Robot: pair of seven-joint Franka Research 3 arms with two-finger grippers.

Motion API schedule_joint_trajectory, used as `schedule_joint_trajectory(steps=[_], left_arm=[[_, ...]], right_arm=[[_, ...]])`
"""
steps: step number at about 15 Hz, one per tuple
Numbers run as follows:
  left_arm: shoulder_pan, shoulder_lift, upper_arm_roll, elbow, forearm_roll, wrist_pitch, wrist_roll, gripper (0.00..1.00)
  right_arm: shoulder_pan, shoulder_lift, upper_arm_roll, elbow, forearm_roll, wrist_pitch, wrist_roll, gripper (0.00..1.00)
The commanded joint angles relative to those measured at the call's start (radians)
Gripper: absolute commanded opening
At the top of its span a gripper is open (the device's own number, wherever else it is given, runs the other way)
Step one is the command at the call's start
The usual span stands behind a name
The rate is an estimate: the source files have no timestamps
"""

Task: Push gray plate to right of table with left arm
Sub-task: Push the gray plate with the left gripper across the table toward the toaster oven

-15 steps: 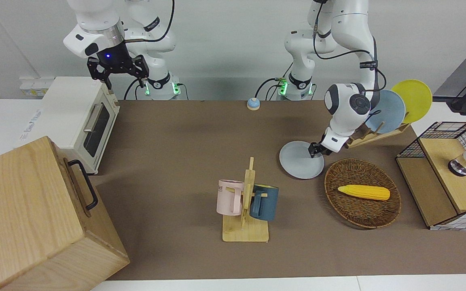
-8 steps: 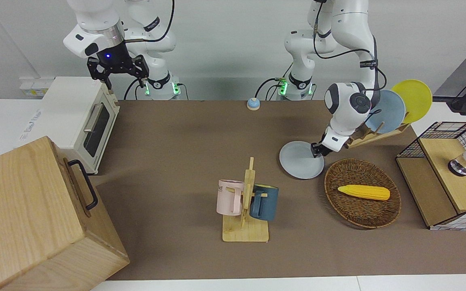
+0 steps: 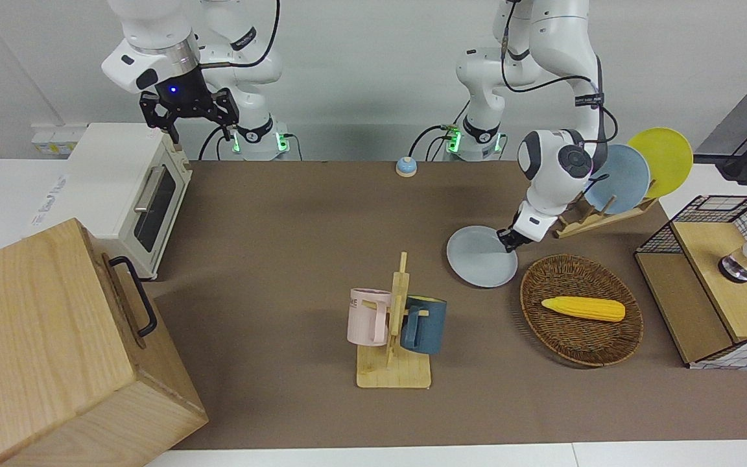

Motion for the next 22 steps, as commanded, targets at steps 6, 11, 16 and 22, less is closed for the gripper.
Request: schedule_joint_trajectory(steps=[6, 11, 16, 22], left_arm=[[-0.014, 0.019, -0.057, -0.023, -0.015, 0.024, -0.006, 0.0], [-0.034, 0.034, -0.083, -0.023, -0.05, 0.043, -0.007, 0.0], [-0.064, 0.052, -0.123, -0.023, -0.115, 0.079, -0.038, 0.0], [-0.103, 0.072, -0.152, -0.022, -0.177, 0.115, -0.042, 0.0]], right_arm=[[-0.024, -0.009, 0.019, 0.0, -0.008, -0.014, -0.008, 0.996], [-0.024, -0.009, 0.019, 0.0, -0.008, -0.014, -0.008, 0.996], [-0.024, -0.009, 0.019, 0.0, -0.008, -0.014, -0.008, 0.996], [-0.024, -0.009, 0.019, 0.0, -0.008, -0.014, -0.008, 0.996]])
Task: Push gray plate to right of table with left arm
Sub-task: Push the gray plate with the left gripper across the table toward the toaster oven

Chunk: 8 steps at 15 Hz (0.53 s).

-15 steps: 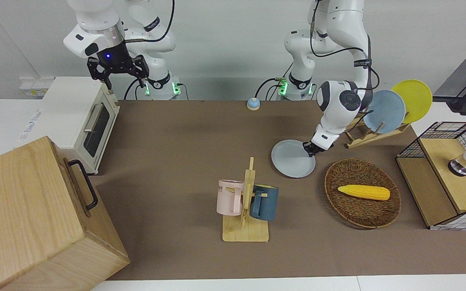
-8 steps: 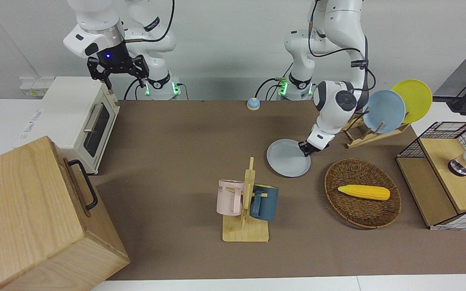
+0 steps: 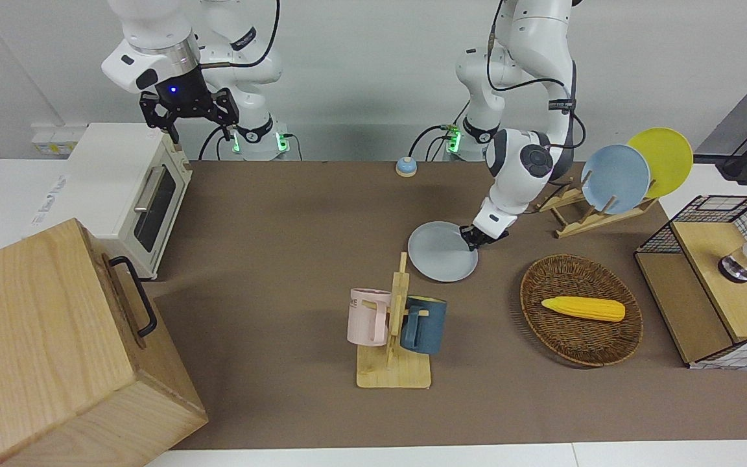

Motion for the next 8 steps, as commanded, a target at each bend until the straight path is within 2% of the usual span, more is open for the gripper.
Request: schedule_joint_trajectory(steps=[1, 5, 8], left_arm=[[-0.045, 0.062, -0.024, -0.018, -0.062, 0.084, -0.025, 0.0], [-0.072, 0.077, -0.039, -0.013, -0.079, 0.115, -0.068, 0.0], [-0.13, 0.11, -0.047, -0.002, -0.102, 0.167, -0.122, 0.0]], right_arm=[[-0.024, -0.009, 0.019, 0.0, -0.008, -0.014, -0.008, 0.996], [-0.024, -0.009, 0.019, 0.0, -0.008, -0.014, -0.008, 0.996], [-0.024, -0.009, 0.019, 0.0, -0.008, -0.014, -0.008, 0.996]])
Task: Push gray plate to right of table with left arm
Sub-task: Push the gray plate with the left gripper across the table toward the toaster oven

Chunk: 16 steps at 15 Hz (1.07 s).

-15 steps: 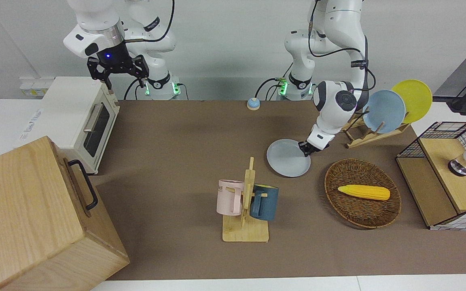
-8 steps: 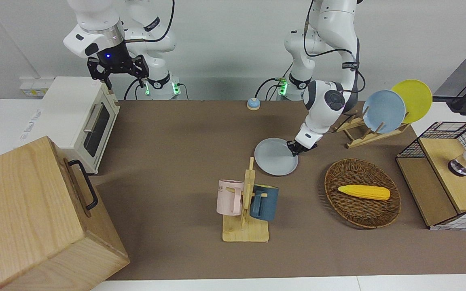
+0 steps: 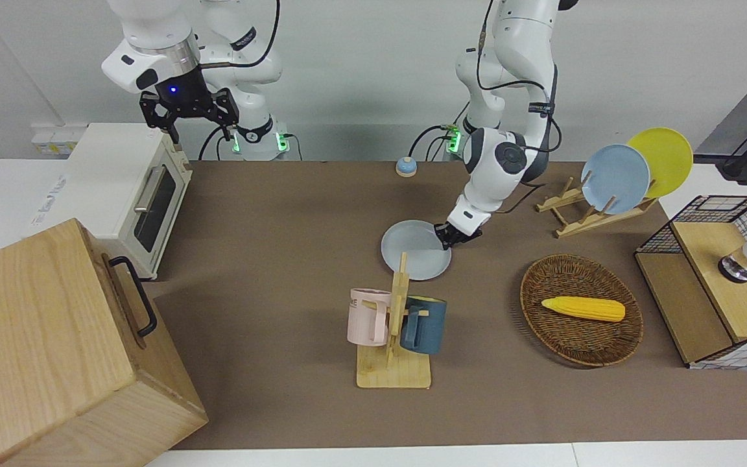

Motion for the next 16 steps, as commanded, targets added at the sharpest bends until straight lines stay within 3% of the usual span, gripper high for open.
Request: schedule_joint_trajectory(steps=[1, 16], left_arm=[[-0.087, 0.106, -0.017, 0.007, -0.051, 0.104, -0.066, 0.0], [-0.296, 0.244, -0.008, 0.147, -0.197, 0.188, -0.154, 0.0]], right_arm=[[-0.024, -0.009, 0.019, 0.0, -0.008, -0.014, -0.008, 0.996], [-0.024, -0.009, 0.019, 0.0, -0.008, -0.014, -0.008, 0.996]])
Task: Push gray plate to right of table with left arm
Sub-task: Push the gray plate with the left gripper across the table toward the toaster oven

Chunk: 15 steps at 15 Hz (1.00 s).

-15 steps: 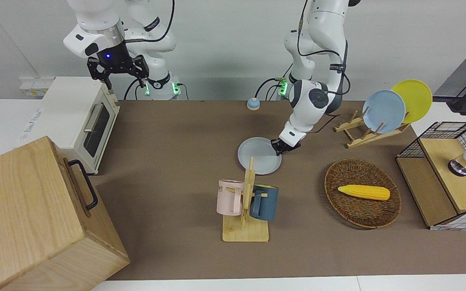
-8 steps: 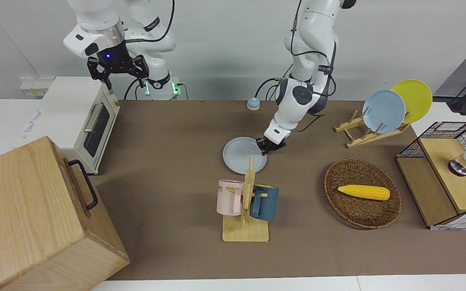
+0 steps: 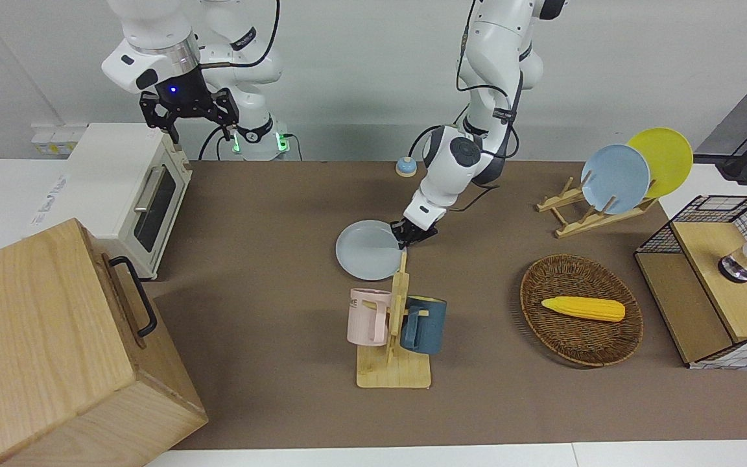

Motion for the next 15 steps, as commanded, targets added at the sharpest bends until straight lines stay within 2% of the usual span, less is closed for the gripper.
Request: schedule_joint_trajectory(steps=[1, 3, 7, 11, 15], left_arm=[[-0.062, 0.128, 0.003, 0.044, -0.045, 0.043, -0.007, 0.0], [-0.09, 0.138, 0.004, 0.067, -0.055, 0.043, -0.007, 0.0], [-0.165, 0.195, 0.007, 0.153, -0.143, 0.05, -0.01, 0.0], [-0.225, 0.232, 0.029, 0.211, -0.147, 0.052, -0.013, 0.0], [-0.237, 0.244, 0.029, 0.236, -0.147, 0.052, -0.042, 0.0]], right_arm=[[-0.023, -0.009, 0.019, 0.0, -0.008, -0.014, -0.008, 0.996], [-0.023, -0.009, 0.019, 0.0, -0.008, -0.014, -0.008, 0.996], [-0.023, -0.009, 0.019, 0.0, -0.008, -0.014, -0.008, 0.996], [-0.023, -0.009, 0.019, 0.0, -0.008, -0.014, -0.008, 0.996], [-0.023, -0.009, 0.019, 0.0, -0.008, -0.014, -0.008, 0.996]])
